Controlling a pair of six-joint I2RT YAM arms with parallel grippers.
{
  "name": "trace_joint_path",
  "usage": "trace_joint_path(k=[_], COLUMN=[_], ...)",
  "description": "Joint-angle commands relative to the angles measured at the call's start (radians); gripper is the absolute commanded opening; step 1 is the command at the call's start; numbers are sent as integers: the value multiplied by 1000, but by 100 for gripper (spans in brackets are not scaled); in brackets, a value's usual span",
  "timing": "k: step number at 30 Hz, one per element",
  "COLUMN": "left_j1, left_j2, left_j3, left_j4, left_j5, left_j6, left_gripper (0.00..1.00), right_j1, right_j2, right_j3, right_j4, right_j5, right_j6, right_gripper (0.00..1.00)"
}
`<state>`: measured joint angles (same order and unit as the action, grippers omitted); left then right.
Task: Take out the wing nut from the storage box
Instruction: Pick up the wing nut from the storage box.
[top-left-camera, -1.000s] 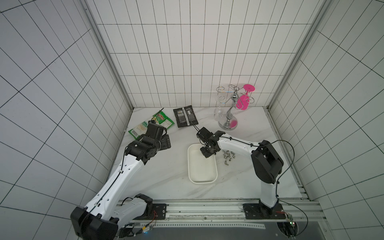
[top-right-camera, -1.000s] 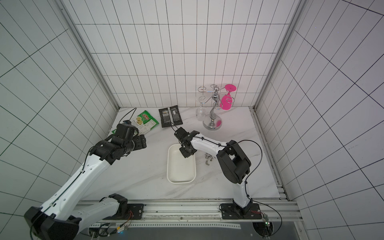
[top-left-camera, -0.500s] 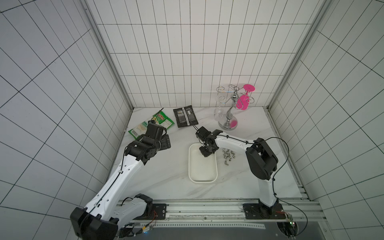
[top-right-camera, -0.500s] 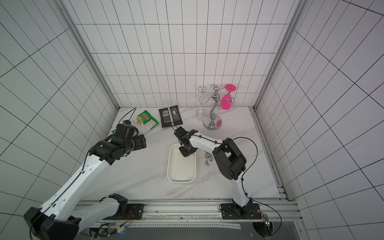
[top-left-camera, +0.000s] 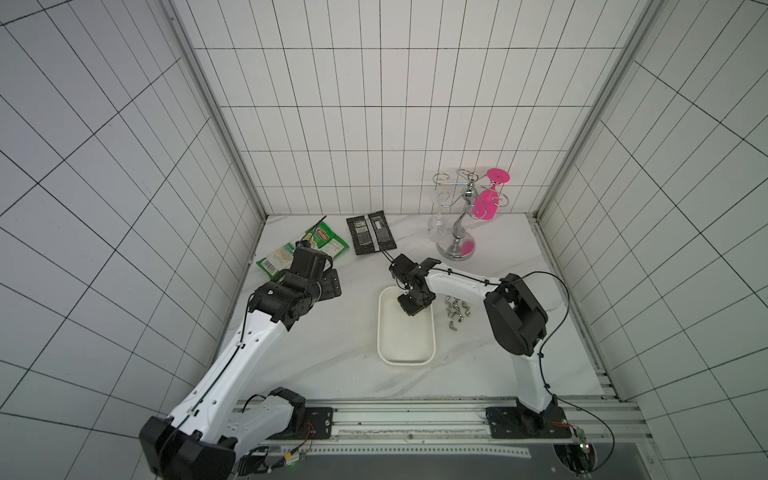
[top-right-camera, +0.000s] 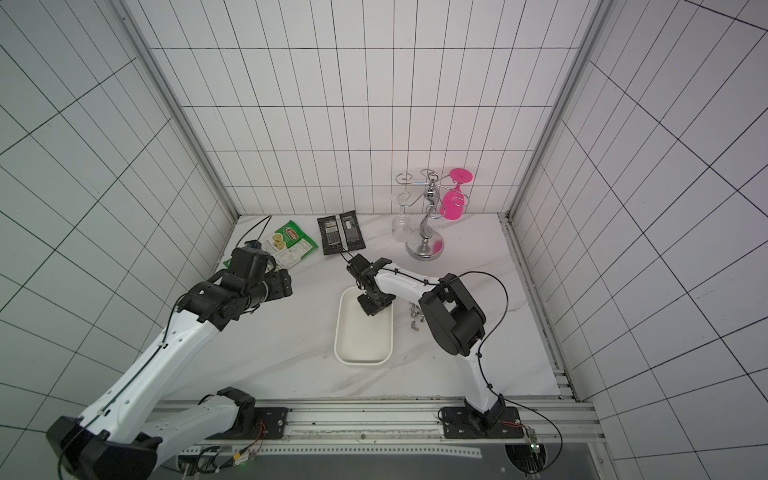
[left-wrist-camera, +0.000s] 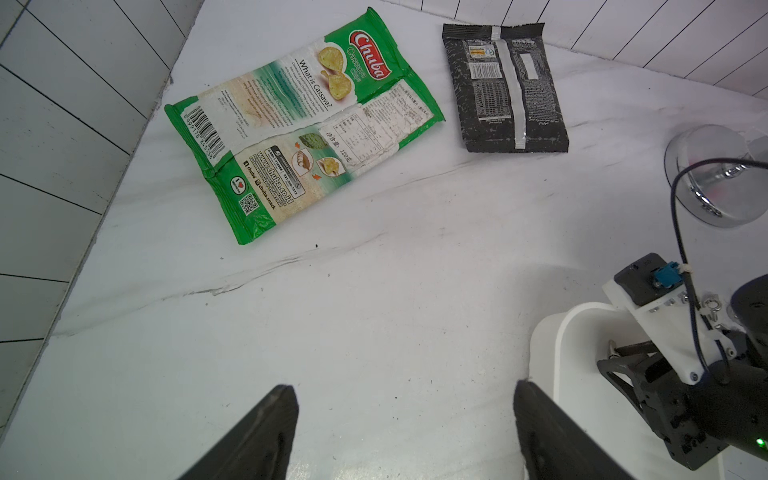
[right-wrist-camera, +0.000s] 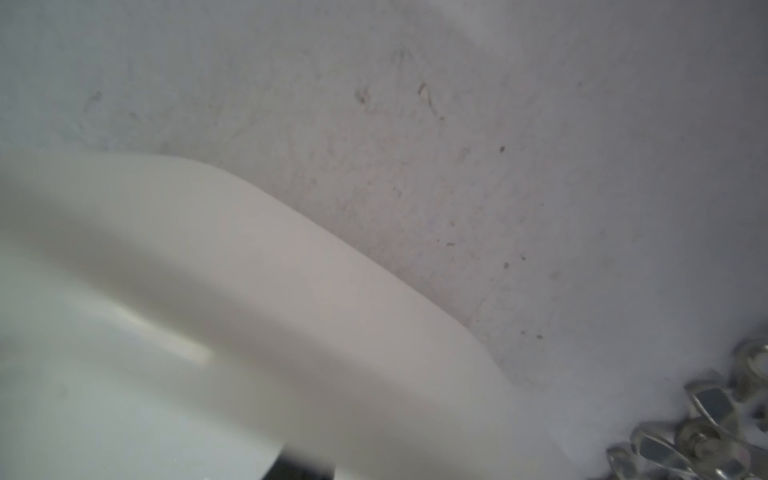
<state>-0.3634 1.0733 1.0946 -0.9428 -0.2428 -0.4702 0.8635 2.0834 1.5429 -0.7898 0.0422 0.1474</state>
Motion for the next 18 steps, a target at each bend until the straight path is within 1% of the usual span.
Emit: trace_joint_path(k=[1, 3, 12, 18], left_j1=[6, 6, 7, 6], left_j2=[-19, -21, -23, -21], left_j3=[-4, -5, -6, -6], left_j4=[-1, -1, -1, 0], left_j5=[-16, -16, -14, -11], left_j6=[9, 9, 4, 2], left_gripper=[85, 85, 85, 85], right_j1=[-8, -7, -7, -6], right_j2=[20, 18, -9, -112], right_j3=[19, 14, -4, -48], right_j4=[-36, -29, -9, 37], right_j5=[-5, -10, -21, -36], right_j6=[11, 12, 14, 24], right_gripper=[33, 31, 11, 7])
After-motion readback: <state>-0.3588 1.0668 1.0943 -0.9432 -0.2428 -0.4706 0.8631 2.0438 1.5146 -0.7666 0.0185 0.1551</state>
